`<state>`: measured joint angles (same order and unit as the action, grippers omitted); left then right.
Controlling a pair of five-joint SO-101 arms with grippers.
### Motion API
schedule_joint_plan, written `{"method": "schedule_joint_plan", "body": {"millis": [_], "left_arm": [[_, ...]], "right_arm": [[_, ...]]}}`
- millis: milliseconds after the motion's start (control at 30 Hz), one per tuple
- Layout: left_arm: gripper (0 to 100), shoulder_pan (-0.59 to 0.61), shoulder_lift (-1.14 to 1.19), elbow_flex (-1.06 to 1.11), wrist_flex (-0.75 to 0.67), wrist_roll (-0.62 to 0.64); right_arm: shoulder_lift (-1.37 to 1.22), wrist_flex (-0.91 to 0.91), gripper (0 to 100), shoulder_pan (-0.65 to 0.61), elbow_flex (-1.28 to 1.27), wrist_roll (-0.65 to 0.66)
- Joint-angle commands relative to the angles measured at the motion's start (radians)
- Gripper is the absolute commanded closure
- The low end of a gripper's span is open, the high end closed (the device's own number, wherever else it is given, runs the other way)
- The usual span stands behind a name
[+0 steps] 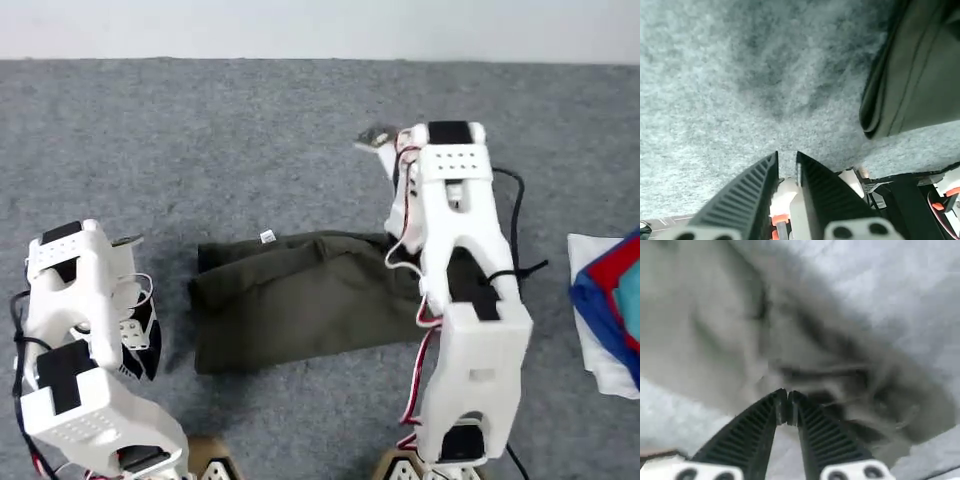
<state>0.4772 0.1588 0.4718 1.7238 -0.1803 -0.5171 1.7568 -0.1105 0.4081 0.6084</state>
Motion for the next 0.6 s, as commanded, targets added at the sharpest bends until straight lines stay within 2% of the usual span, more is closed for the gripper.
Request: {"method": "schedule_joint_plan", "body": {"millis": [0,133,267,333,567], "left_arm": [[94,0.0,-0.003,0.001,0.034,0.014],[94,0.0,-0.003,0.001,0.034,0.014],[94,0.0,-0.003,0.001,0.034,0.006],[94,-0.002,-0.008,-0.005,0.034,-0.037],[94,-0.127,-0.003,-0.182,0.034,-0.068]], "right_arm": [[0.179,0.036,97.8,-0.038,-0.141,0.008],[0.305,-0.013,97.8,-0.073,-0.299,0.008],[0.348,-0.199,97.8,-0.058,-0.497,0.008],[0.357,-0.265,97.8,-0.033,-0.568,0.005],[0.499,-0.274,97.8,0.082,-0.566,0.008]]}}
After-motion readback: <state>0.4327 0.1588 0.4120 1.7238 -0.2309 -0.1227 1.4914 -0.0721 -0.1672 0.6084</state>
